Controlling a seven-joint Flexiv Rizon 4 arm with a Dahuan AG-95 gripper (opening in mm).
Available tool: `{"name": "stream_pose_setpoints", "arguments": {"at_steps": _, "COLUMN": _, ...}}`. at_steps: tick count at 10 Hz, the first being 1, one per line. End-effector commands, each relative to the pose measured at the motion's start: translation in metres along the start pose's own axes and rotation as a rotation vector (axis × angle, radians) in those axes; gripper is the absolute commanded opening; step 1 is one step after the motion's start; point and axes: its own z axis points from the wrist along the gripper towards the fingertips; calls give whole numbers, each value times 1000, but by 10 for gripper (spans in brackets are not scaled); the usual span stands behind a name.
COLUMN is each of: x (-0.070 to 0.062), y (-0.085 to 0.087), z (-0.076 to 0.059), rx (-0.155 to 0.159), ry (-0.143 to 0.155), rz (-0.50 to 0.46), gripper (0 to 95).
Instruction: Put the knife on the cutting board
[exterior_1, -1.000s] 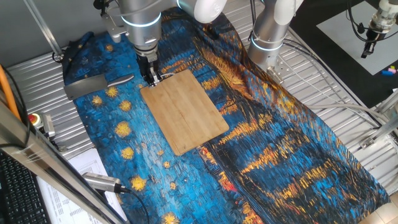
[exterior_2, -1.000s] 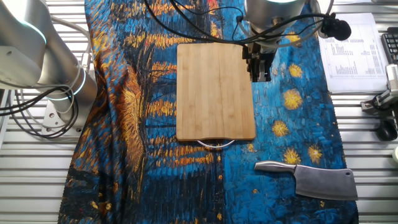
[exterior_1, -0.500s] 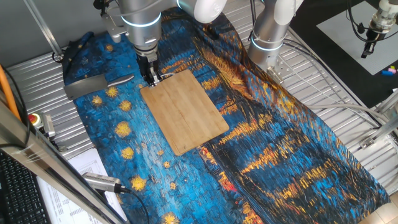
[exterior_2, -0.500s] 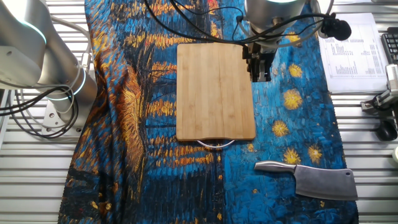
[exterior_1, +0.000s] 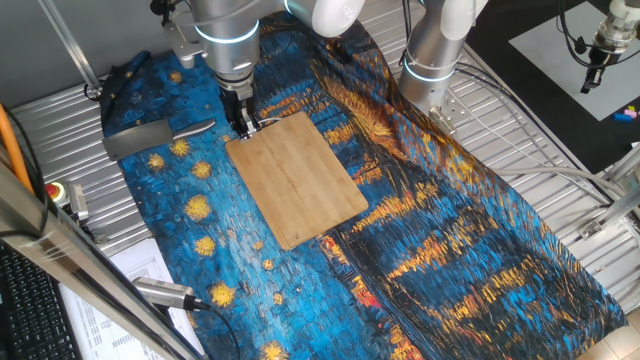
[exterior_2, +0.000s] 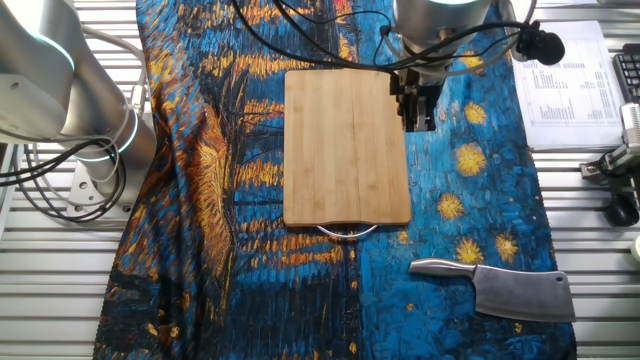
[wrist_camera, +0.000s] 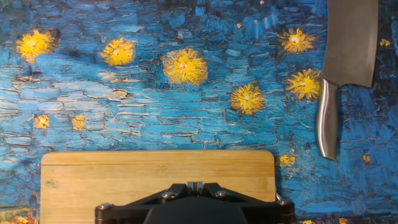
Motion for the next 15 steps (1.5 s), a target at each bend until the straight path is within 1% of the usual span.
{"name": "stream_pose_setpoints", "arguments": {"at_steps": 1, "x": 0, "y": 0, "z": 0, "rx": 0, "ry": 0, "rz": 4, "gripper": 0}}
{"name": "stream_pose_setpoints", "arguments": {"at_steps": 5, "x": 0, "y": 0, "z": 0, "rx": 2, "ry": -4, "rz": 10, "gripper": 0}}
{"name": "stream_pose_setpoints", "arguments": {"at_steps": 6, "x": 0, "y": 0, "z": 0, "rx": 4, "ry": -29, "rz": 10, "gripper": 0}}
{"name": "stream_pose_setpoints", "arguments": {"at_steps": 8, "x": 0, "y": 0, "z": 0, "rx": 1, "ry": -39, "rz": 11, "gripper": 0}}
{"name": "stream_pose_setpoints", "arguments": {"at_steps": 10, "x": 0, "y": 0, "z": 0, "rx": -2, "ry": -32, "rz": 13, "gripper": 0}}
{"name": "stream_pose_setpoints", "arguments": {"at_steps": 13, "x": 0, "y": 0, "z": 0, "rx": -8, "ry": -31, "rz": 10, "gripper": 0}}
{"name": "stream_pose_setpoints", "arguments": {"at_steps": 14, "x": 1, "y": 0, "z": 0, "rx": 2, "ry": -30, "rz": 94, "gripper": 0}}
{"name": "stream_pose_setpoints", "arguments": {"at_steps": 15, "x": 1, "y": 0, "z": 0, "rx": 5, "ry": -29, "rz": 91, "gripper": 0}}
